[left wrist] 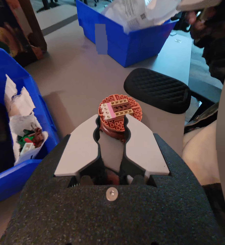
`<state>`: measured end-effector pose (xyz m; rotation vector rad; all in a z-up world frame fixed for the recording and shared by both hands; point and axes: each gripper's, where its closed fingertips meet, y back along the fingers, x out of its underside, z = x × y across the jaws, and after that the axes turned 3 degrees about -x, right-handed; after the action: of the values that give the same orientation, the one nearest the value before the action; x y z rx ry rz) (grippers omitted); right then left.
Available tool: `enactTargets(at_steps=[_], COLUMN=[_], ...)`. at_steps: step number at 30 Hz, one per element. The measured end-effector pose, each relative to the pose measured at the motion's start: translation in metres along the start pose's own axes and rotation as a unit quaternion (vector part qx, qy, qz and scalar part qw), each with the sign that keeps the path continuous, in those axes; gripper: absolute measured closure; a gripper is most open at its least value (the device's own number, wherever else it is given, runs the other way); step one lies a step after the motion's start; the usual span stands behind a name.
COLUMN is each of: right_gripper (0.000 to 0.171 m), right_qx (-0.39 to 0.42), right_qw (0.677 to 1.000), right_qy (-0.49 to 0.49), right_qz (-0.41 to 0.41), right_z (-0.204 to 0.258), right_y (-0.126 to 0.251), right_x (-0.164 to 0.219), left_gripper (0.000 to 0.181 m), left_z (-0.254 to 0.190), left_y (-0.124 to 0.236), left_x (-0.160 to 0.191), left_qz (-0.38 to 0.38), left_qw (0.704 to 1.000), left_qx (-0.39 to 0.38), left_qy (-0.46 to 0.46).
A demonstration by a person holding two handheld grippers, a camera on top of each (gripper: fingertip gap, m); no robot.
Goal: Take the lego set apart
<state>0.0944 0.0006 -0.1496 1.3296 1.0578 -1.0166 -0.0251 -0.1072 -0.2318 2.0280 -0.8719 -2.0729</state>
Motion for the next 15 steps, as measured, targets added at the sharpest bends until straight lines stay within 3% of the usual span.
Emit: enactTargets(at_steps=[2, 4, 8, 13, 15], right_gripper=[0.120, 0.118, 0.117, 0.120, 0.134], right_qx=[-0.108, -0.133, -0.116, -0.106, -0.106], right_qw=[0.993, 0.988, 0.987, 0.985, 0.982], right_qy=[-0.041, -0.037, -0.037, -0.005, 0.014], right_qz=[0.027, 0.075, 0.106, 0.135, 0.157], right_z=[0.053, 0.080, 0.093, 0.095, 0.096], right_y=[-0.040, -0.072, -0.108, -0.121, -0.125], right_x=[0.018, 0.044, 0.060, 0.069, 0.077], left_gripper=[0.153, 0.154, 0.153, 0.152, 0.151], left_z=[0.001, 0.002, -0.001, -0.003, 0.000], left_y=[-0.007, -0.012, -0.012, 0.000, 0.006], left_x=[0.004, 0.009, 0.012, 0.016, 0.016], left_qz=[0.022, 0.038, 0.027, 0.023, 0.021], left_qw=[1.000, 0.999, 1.000, 1.000, 1.000], left_qx=[-0.005, -0.010, -0.012, -0.004, -0.010], left_qy=[-0.001, -0.004, -0.003, 0.001, -0.006])
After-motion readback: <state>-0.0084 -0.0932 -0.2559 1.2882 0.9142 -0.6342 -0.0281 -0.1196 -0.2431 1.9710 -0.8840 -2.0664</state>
